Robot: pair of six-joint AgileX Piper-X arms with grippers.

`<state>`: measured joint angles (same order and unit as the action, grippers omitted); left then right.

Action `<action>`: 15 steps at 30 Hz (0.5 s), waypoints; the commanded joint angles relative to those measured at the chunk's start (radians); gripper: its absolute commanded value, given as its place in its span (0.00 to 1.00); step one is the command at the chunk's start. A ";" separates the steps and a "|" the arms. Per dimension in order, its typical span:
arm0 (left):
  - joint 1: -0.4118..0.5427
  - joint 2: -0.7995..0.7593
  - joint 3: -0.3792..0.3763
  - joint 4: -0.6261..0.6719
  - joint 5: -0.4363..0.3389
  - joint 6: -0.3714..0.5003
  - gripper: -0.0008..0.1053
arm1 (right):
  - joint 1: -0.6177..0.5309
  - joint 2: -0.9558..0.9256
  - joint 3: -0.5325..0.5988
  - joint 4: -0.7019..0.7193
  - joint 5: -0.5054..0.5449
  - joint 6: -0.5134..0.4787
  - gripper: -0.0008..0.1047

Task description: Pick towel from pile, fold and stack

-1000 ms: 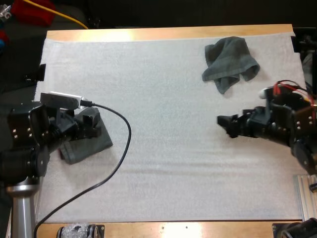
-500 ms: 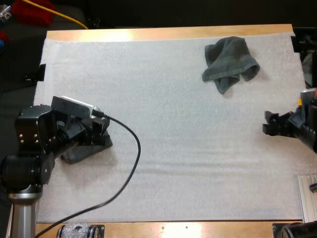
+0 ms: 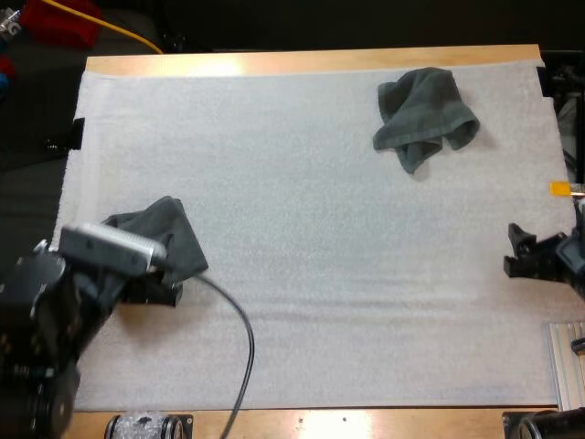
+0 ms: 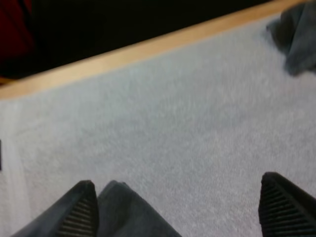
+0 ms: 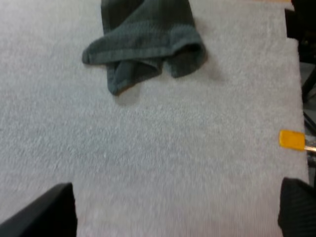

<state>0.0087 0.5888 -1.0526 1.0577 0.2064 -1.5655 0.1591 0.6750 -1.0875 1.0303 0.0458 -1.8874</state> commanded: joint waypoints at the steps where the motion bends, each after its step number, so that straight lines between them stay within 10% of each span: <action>1: -0.006 -0.024 -0.005 0.019 -0.011 0.001 0.62 | -0.004 -0.025 -0.004 0.021 -0.006 0.008 0.76; 15: -0.006 -0.265 -0.006 0.196 -0.011 0.001 0.62 | -0.004 -0.264 -0.004 0.089 -0.114 0.116 0.76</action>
<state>0.0087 0.3305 -1.0525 1.2472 0.2046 -1.5655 0.1591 0.4191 -1.0875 1.1126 -0.0617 -1.7782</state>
